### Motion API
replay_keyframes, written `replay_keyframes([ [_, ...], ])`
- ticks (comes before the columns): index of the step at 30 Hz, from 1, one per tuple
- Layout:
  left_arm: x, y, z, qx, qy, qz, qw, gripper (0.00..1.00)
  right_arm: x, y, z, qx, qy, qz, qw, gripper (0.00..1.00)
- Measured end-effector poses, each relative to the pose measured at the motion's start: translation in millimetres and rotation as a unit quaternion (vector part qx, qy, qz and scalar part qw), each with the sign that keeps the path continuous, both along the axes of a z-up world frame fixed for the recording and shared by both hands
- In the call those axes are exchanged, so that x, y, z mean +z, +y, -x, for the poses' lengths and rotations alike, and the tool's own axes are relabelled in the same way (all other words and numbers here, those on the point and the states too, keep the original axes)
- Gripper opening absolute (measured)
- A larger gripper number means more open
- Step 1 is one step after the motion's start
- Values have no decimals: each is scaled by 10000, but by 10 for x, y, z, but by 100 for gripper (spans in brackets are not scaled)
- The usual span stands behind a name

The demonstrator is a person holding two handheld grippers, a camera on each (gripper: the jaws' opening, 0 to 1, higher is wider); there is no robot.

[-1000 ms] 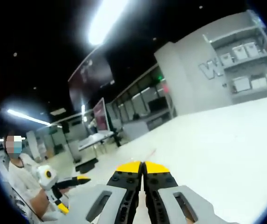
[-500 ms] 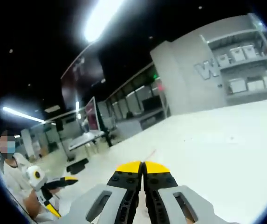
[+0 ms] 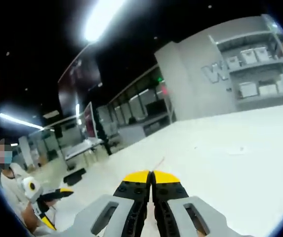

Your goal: Open the resealable bag by pulling the two sides of the seal apart until the entire bag opening is separated and visibly accessible.

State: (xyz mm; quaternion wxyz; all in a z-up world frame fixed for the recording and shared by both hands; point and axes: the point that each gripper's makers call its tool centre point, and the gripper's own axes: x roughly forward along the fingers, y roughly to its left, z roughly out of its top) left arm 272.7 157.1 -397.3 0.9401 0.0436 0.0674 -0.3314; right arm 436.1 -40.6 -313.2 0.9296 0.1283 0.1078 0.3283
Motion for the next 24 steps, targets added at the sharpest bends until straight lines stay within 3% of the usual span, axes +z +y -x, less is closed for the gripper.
replay_keyframes([
  [24,0,9,-45,38,26,48,10000,100,2,-25,-400,-122,61,159,9998,0],
])
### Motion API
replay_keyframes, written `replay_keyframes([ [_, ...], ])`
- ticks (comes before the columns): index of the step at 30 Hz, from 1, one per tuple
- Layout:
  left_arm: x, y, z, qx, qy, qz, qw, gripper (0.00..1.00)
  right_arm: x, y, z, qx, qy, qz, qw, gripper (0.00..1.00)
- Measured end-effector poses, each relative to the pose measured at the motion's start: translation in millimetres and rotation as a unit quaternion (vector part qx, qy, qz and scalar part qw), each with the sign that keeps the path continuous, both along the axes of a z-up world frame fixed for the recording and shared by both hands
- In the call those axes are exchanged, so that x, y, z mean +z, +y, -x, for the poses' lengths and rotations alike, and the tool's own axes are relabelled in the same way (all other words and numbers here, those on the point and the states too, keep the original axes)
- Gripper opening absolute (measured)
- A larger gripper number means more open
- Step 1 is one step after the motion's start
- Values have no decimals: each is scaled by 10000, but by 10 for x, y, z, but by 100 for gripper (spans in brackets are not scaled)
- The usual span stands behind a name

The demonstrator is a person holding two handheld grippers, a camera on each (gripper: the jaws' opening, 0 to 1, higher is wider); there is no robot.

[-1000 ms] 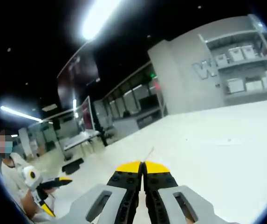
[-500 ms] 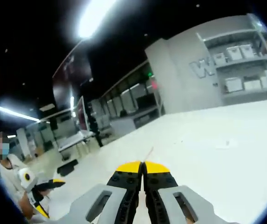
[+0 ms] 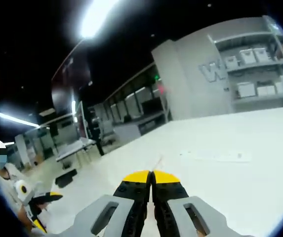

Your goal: Open the resealable bag by pulling the two sides of the seal apart until the entire bag opening is separated and visibly accessible.

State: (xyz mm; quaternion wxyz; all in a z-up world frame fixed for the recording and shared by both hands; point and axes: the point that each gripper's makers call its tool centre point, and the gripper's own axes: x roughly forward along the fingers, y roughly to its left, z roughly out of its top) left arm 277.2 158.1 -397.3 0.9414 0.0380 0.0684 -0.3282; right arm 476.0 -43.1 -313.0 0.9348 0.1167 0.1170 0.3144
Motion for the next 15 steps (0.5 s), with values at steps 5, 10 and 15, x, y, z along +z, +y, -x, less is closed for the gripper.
replay_keyframes([
  [5,9,-17,-9,-25,-8,15,10000,100,-2,-26,-112,-64,25,9,10000,0],
  [10,10,-5,-28,-16,-5,41,10000,100,-8,-56,-214,-126,52,16,9999,0],
  [15,10,-4,-40,-32,-1,54,10000,100,-21,-78,-339,-174,75,75,9998,0],
])
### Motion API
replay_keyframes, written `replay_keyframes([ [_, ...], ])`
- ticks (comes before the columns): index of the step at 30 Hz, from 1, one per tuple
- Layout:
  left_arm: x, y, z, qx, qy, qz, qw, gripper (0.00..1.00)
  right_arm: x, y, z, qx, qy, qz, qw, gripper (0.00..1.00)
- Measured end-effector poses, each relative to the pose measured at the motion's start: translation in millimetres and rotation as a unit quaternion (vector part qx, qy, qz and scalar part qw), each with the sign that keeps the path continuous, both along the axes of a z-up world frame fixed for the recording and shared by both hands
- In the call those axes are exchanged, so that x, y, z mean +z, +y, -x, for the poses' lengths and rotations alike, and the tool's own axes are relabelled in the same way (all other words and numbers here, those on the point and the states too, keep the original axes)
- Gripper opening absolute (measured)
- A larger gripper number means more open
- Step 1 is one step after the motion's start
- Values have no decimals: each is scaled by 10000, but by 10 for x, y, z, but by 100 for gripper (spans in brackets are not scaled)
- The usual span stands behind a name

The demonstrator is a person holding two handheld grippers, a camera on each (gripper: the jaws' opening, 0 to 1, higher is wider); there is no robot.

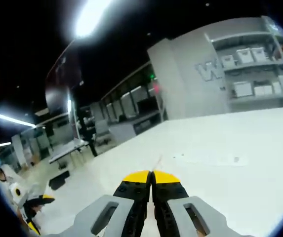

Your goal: Open the resealable bag by pulling the two sides of the seal apart until the entire bag opening is separated and visibly accessible.

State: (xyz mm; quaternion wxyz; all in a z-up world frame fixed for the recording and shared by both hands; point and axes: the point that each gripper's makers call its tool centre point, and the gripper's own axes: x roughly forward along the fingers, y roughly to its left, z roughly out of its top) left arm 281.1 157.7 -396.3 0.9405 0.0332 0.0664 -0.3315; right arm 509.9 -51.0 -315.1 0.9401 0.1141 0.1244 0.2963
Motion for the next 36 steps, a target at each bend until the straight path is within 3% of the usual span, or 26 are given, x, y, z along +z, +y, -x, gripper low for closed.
replay_keyframes([
  [21,17,34,-39,-13,-17,58,10000,100,-2,-95,-349,-195,71,136,9997,0],
  [36,-21,51,-52,12,13,73,10000,100,-101,-121,-599,-271,239,181,9992,0],
])
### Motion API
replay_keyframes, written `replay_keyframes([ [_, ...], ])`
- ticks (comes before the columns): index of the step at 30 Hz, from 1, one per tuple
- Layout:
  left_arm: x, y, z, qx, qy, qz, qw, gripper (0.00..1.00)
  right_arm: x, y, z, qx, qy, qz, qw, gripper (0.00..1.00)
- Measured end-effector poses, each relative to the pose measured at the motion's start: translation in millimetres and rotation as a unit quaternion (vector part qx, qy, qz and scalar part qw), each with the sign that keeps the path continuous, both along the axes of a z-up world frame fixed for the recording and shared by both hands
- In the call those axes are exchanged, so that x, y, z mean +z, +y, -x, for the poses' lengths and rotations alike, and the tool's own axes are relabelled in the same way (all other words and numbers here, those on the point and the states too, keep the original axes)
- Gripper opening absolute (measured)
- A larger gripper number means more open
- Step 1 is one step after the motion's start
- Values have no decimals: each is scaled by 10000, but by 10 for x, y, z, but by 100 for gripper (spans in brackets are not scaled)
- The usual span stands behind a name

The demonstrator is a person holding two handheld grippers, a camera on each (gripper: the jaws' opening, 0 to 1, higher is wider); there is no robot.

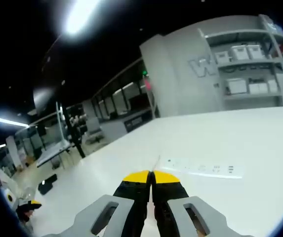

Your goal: Open the resealable bag by pulling the two sides of the seal apart until the entire bag opening is separated and visibly accessible.

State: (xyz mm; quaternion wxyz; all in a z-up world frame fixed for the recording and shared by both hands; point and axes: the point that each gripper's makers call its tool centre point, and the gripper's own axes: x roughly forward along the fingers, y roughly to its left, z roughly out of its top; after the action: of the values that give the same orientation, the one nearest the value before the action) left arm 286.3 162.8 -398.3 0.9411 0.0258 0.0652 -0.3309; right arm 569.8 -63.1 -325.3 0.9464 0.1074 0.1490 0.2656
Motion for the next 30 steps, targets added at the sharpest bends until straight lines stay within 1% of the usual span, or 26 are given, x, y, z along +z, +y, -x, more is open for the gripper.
replay_keyframes([
  [4,21,-5,-5,-10,-27,-9,10000,100,21,-13,-46,-5,-13,84,10000,0],
  [9,22,-13,-18,-10,-34,20,10000,100,34,-43,-123,-57,23,18,10000,0],
  [13,-29,-29,-34,-42,47,-6,10000,100,5,-65,-212,-106,66,121,9998,0],
  [17,-20,-11,-57,-15,46,8,10000,100,33,-74,-310,-109,53,155,9998,0],
  [20,-19,-3,-78,4,51,7,10000,100,15,-93,-375,-148,69,278,9995,0],
  [23,-23,-5,-92,6,59,10,10000,100,-8,-117,-413,-171,86,372,9991,0],
  [27,-36,2,-105,15,80,9,10000,100,7,-166,-462,-234,71,393,9989,0],
  [30,-32,10,-116,29,79,16,10000,100,13,-186,-497,-264,56,476,9985,0],
])
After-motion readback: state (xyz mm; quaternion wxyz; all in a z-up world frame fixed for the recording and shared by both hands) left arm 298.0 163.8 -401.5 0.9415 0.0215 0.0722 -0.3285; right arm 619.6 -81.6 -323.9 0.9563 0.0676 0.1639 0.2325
